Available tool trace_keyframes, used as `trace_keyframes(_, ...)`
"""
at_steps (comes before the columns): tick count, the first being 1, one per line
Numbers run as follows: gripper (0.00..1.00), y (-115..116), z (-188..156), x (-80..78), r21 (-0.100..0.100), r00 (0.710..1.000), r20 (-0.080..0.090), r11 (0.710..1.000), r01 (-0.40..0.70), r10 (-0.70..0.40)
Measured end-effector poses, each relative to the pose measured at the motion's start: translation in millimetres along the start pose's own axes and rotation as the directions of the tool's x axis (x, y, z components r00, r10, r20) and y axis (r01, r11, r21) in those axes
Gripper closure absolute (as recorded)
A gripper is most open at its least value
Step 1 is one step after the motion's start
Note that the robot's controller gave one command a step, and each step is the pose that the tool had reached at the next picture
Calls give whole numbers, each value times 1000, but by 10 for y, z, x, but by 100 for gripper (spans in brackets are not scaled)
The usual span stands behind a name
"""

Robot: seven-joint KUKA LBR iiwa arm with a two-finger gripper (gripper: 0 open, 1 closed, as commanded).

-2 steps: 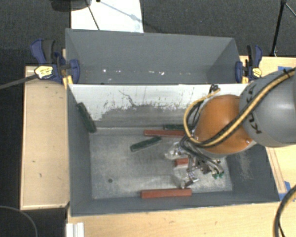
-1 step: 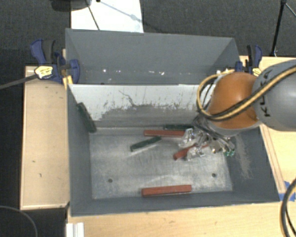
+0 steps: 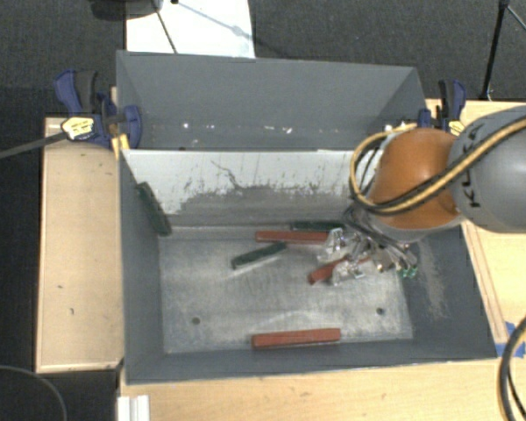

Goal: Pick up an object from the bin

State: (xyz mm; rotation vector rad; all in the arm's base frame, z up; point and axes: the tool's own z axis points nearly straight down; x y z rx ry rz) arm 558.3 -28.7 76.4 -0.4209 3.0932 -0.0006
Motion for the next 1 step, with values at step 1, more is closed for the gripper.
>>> trace_keyframes(1, 100, 48, -1497, -95, -2, 999, -14, 1000, 31, -31)
